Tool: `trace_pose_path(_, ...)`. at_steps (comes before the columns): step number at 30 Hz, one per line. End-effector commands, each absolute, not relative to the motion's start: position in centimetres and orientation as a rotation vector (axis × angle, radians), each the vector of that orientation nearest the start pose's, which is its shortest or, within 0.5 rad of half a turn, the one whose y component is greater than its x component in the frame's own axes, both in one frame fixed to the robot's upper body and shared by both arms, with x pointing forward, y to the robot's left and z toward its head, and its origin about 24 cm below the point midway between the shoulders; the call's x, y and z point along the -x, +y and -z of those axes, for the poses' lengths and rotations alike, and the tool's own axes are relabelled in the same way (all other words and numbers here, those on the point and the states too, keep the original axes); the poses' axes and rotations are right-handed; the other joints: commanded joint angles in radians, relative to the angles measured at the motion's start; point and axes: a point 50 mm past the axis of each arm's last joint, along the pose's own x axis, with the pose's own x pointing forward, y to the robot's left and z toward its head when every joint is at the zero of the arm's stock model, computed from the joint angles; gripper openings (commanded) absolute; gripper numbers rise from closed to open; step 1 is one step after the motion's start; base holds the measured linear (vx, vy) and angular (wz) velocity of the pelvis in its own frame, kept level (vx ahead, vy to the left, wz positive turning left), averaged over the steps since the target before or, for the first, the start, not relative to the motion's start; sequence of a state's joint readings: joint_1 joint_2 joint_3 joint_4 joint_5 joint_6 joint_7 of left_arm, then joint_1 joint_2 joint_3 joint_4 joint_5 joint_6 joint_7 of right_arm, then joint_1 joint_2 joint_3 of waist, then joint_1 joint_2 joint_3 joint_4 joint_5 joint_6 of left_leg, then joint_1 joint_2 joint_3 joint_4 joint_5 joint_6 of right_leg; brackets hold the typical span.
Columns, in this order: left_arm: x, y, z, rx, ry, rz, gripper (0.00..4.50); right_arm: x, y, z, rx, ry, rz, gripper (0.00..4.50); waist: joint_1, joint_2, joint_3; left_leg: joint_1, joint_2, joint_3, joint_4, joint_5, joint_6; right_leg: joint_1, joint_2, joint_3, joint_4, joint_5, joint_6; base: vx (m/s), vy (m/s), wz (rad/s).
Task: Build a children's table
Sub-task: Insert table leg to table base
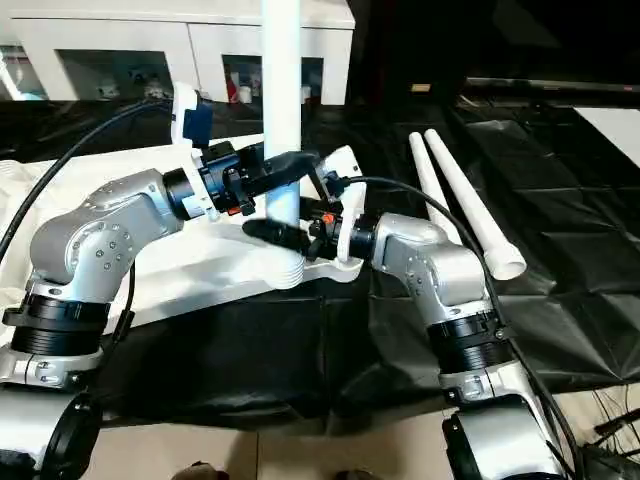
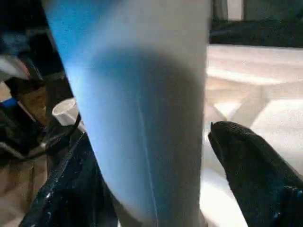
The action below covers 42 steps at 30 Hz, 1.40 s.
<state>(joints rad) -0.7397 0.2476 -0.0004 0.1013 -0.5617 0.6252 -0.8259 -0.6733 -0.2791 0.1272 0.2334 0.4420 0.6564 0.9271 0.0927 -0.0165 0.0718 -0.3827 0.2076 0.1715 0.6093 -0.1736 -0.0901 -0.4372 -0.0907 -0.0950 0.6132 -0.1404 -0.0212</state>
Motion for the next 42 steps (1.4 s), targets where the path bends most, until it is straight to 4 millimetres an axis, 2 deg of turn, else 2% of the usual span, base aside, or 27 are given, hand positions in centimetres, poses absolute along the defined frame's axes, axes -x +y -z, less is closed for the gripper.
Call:
trace_pose_path(1, -32.52, 9.17, -20.32, 0.183, -0.079, 1.197, 1.88, -32.75, -9.15, -14.19, -0.130, 0.258, -1.225, 3.59, 0.004, -0.009, -0.091, 0.007, 0.012, 0.004, -0.064, -0.121, 0.028, 0.081, -0.046, 0.048, -0.059, -0.215, -0.170, 0.000, 0.000, 0.00)
trace_pose_path(8, -32.44, 9.07, -20.22, 0.172, -0.071, 1.223, 1.88, -32.65, -9.03, -14.12, -0.130, 0.270, -1.233, 3.59, 0.005, -0.005, -0.093, 0.008, 0.012, 0.004, -0.063, -0.119, 0.026, 0.080, -0.044, 0.047, -0.057, -0.206, -0.174, 0.000, 0.000, 0.00)
trace_pose_path(18, -32.20, 8.73, -20.13, 0.170, -0.065, 1.263, 1.88, -32.32, -8.69, -14.17, -0.133, 0.273, -1.282, 3.59, 0.005, -0.008, -0.093, 0.007, 0.012, 0.003, -0.062, -0.123, 0.027, 0.082, -0.045, 0.047, -0.056, -0.206, -0.180, 0.000, 0.000, 0.00)
trace_pose_path(19, -32.18, 8.71, -20.13, 0.169, -0.065, 1.267, 1.88, -32.27, -8.64, -14.18, -0.135, 0.274, -1.289, 3.31, 0.005, -0.007, -0.093, 0.008, 0.012, 0.003, -0.062, -0.122, 0.026, 0.081, -0.045, 0.047, -0.057, -0.207, -0.180, 0.000, 0.000, 0.00)
trace_pose_path(22, -32.16, 8.73, -20.09, 0.160, -0.063, 1.274, 1.88, -32.19, -8.57, -14.15, -0.135, 0.279, -1.303, 3.20, 0.005, -0.009, -0.093, 0.007, 0.012, 0.004, -0.062, -0.121, 0.027, 0.082, -0.045, 0.047, -0.056, -0.207, -0.180, 0.000, 0.000, 0.00)
trace_pose_path(28, -32.06, 8.99, -20.03, 0.151, -0.058, 1.285, 1.88, -32.25, -8.61, -14.07, -0.131, 0.283, -1.303, 2.50, 0.006, -0.009, -0.093, 0.007, 0.012, 0.003, -0.062, -0.119, 0.026, 0.082, -0.046, 0.047, -0.056, -0.211, -0.177, 0.000, 0.000, 0.00)
trace_pose_path(34, -31.92, 9.08, -19.99, 0.143, -0.053, 1.301, 1.87, -32.21, -8.57, -14.06, -0.128, 0.281, -1.308, 2.12, 0.006, -0.008, -0.094, 0.007, 0.012, 0.003, -0.061, -0.112, 0.027, 0.082, -0.046, 0.047, -0.053, -0.191, -0.184, 0.000, 0.000, 0.00)
trace_pose_path(40, -32.00, 9.19, -19.85, 0.119, -0.053, 1.280, 1.86, -32.23, -8.50, -13.94, -0.119, 0.271, -1.300, 2.04, 0.006, -0.008, -0.094, 0.007, 0.013, 0.003, -0.061, -0.116, 0.024, 0.082, -0.046, 0.047, -0.054, -0.201, -0.180, 0.000, 0.000, 0.00)
trace_pose_path(42, -31.99, 9.25, -19.75, 0.147, -0.036, 1.281, 2.42, -32.21, -8.48, -13.89, -0.120, 0.267, -1.297, 2.03, 0.006, -0.008, -0.094, 0.007, 0.012, 0.004, -0.060, -0.116, 0.025, 0.082, -0.046, 0.048, -0.053, -0.198, -0.181, 0.000, 0.000, 0.00)
